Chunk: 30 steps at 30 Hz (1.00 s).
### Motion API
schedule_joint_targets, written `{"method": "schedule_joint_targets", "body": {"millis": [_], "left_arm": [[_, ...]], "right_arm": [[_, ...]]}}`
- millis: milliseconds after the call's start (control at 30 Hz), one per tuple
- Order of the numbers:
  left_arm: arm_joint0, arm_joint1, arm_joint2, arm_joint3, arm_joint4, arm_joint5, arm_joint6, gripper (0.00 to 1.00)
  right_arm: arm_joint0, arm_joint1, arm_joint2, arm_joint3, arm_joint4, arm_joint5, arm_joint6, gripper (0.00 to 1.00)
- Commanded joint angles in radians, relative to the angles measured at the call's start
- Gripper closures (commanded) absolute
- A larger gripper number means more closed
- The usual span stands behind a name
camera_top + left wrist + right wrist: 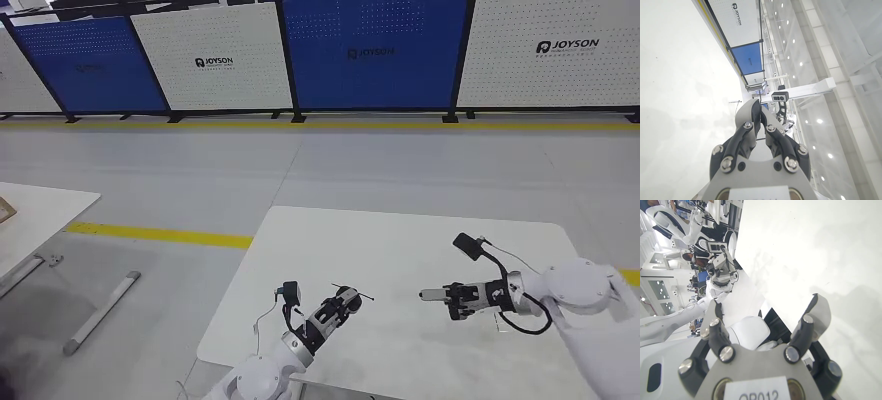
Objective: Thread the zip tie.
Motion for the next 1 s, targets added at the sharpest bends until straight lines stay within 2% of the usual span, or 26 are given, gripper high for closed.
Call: {"method": "schedule_joint_targets", "body": {"millis": [0,133,200,267,700,767,900,967], "left_arm": [[0.0,0.0,0.0,0.0,0.0,0.0,0.0,1.0],[0.0,0.0,0.0,0.0,0.0,0.0,0.0,1.0],[0.0,0.0,0.0,0.0,0.0,0.0,0.0,1.0],[0.0,0.0,0.0,0.0,0.0,0.0,0.0,1.0],[0.0,0.0,0.0,0.0,0.0,0.0,0.0,1.0],[0.0,0.0,0.0,0.0,0.0,0.0,0.0,1.0],[0.0,0.0,0.0,0.0,0.0,0.0,0.0,1.0],[0.0,0.0,0.0,0.0,0.0,0.0,0.0,1.0]], "right_arm": [[0.007,0.009,0.017,-0.017,-0.072,0.054,-0.009,0.0],[0.021,0.036,0.057,-0.068,-0.19,0.143,0.03,0.0],[0.029,0.053,0.047,-0.085,-0.246,0.186,0.03,0.0],[0.047,0.067,0.008,-0.086,-0.285,0.211,0.03,0.0],[0.052,0.071,0.001,-0.086,-0.279,0.216,0.023,0.0],[0.052,0.073,0.002,-0.076,-0.313,0.232,0.005,0.0],[0.107,0.08,-0.014,-0.03,-0.366,0.232,0.03,0.0],[0.146,0.084,-0.05,0.008,-0.382,0.232,0.03,0.0]]}}
